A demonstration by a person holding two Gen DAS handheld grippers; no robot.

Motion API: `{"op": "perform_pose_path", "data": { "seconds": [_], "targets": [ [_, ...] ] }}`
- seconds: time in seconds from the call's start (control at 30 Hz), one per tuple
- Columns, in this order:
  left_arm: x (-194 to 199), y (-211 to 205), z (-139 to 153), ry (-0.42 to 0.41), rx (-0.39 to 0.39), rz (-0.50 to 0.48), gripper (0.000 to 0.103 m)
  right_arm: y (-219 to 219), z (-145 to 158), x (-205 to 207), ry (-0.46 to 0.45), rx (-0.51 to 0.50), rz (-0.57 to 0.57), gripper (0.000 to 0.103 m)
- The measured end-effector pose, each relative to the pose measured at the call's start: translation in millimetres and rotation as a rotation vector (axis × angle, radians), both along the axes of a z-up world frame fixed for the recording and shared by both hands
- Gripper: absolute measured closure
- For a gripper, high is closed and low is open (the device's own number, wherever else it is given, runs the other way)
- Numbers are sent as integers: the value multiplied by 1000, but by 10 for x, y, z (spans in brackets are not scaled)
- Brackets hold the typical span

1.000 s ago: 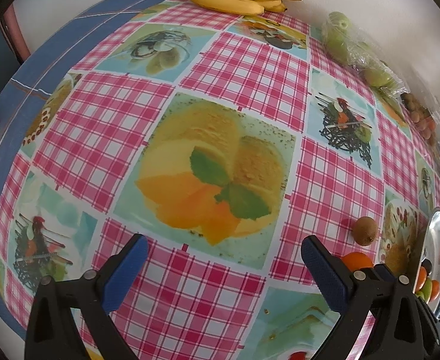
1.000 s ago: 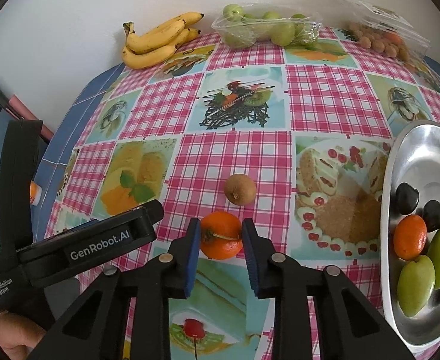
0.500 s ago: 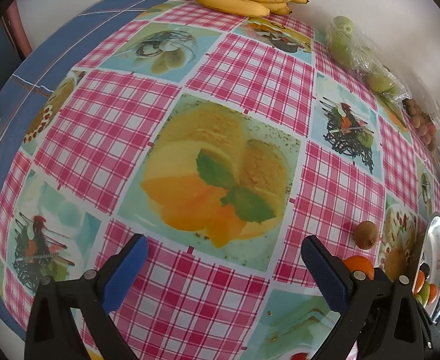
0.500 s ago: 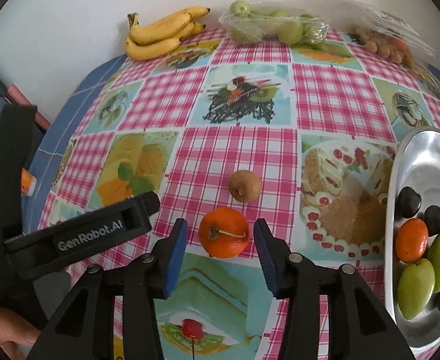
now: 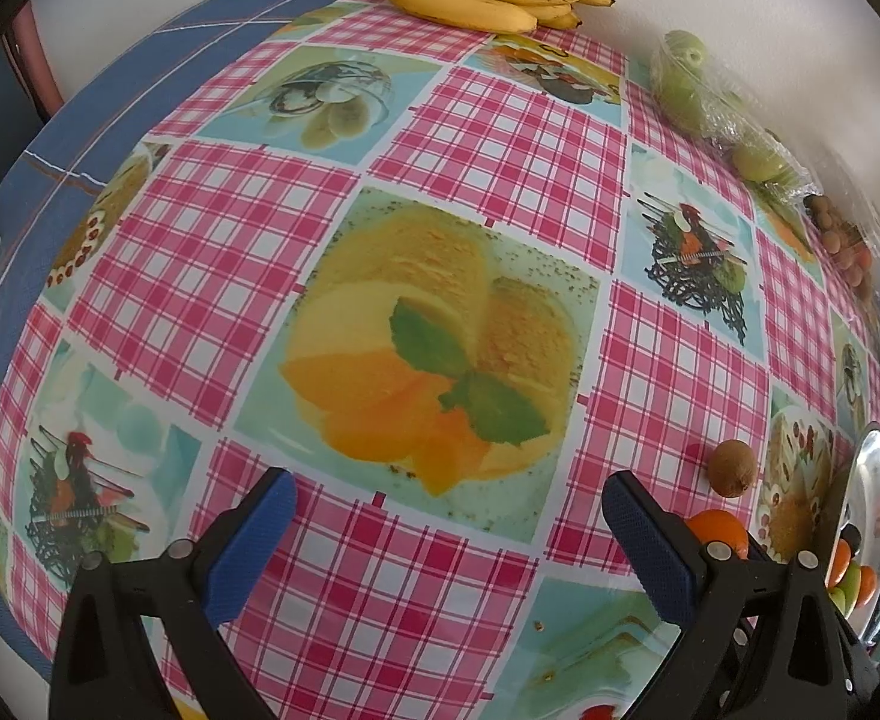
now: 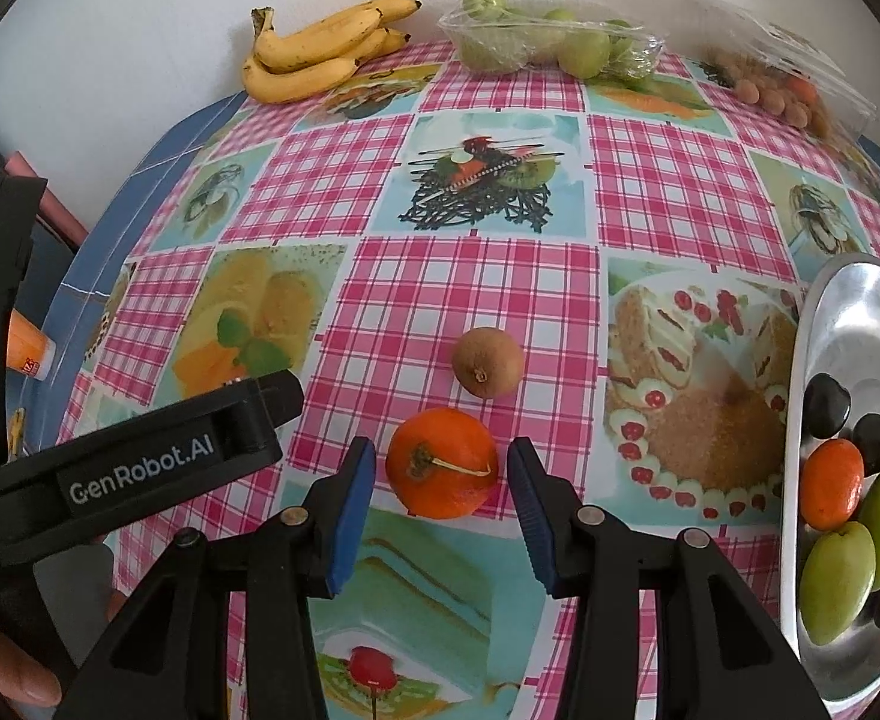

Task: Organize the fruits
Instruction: 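Lower the right tool around the stemmed orange on the tablecloth, then close the right tool on the stemmed orange and lift it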

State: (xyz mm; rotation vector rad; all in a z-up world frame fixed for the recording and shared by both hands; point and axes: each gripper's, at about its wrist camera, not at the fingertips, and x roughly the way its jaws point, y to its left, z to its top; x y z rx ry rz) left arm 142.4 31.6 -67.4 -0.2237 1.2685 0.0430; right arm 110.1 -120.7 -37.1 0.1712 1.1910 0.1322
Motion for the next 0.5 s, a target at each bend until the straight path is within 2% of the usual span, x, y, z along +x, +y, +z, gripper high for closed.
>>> {"op": "perform_pose_path", "data": {
  "seconds": [0.1, 0.2, 0.5],
  "targets": [
    [5, -25, -8, 1, 4, -2, 0, 2, -7, 8, 3, 2, -1, 57],
    [5, -38, -6, 3, 7, -5, 0, 11, -9, 17, 5, 5, 6, 64],
    [-7, -112, 45, -7, 19, -11, 0, -61, 38, -17, 5, 39, -4, 64]
  ]
}}
